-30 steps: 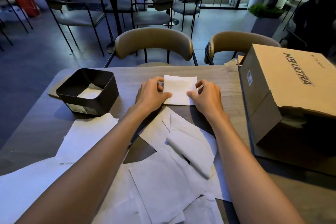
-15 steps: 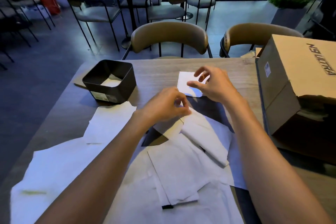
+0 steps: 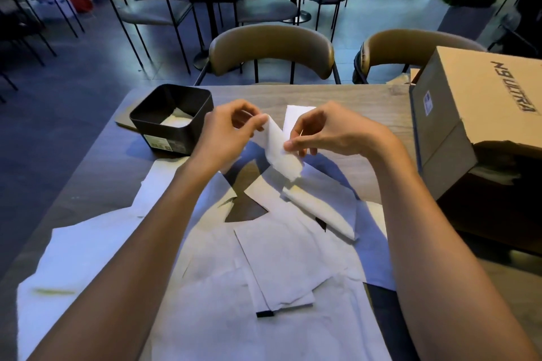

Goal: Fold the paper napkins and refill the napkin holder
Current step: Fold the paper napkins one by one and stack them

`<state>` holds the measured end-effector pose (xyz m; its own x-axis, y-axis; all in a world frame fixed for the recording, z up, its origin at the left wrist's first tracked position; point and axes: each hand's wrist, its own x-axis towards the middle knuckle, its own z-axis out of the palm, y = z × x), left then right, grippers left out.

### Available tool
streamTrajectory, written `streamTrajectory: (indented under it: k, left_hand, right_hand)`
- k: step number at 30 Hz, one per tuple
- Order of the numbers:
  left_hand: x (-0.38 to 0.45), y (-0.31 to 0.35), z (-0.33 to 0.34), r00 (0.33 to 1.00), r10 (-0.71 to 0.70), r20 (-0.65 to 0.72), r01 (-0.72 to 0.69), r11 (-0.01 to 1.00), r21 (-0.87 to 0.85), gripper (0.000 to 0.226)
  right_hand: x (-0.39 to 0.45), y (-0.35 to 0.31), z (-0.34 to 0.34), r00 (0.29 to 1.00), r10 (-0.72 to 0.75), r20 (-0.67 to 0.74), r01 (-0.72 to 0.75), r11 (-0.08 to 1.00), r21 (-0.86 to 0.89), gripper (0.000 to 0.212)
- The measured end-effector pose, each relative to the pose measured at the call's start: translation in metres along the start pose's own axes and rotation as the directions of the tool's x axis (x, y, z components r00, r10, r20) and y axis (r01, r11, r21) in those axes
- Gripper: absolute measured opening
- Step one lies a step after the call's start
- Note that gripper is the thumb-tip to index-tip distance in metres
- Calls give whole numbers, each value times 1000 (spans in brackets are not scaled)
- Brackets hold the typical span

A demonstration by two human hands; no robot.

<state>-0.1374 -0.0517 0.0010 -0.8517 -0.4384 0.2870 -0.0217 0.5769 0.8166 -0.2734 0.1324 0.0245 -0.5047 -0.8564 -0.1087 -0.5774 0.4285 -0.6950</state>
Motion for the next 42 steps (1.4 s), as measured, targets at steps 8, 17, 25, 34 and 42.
streamTrajectory:
  k: [8,17,25,34,42]
  left_hand:
    - [3,-7,-3,995,-37,97,47,993,-104,12]
    - [1,-8,2,939,-150,309,185,979,-87,58]
    - [4,-14,-10,920,-86,381,179,960,-216,46]
    - [11,-14,-20,928,-281,247,372,754,-541,42]
    - [33,-15,13,942,-211,261,290,904,-314,35]
  right_hand:
    - [9,3,7,984,8,-178,26,981,192,32]
    - [22,4,41,972,-41,-232,41,999,-5,40]
    - [17,-5,33,942,40,-333,96,920,380,41]
    - [20,-5,33,948,67,-312,101,865,491,40]
    - [16,12,13,842,193,-504,81,878,472,29]
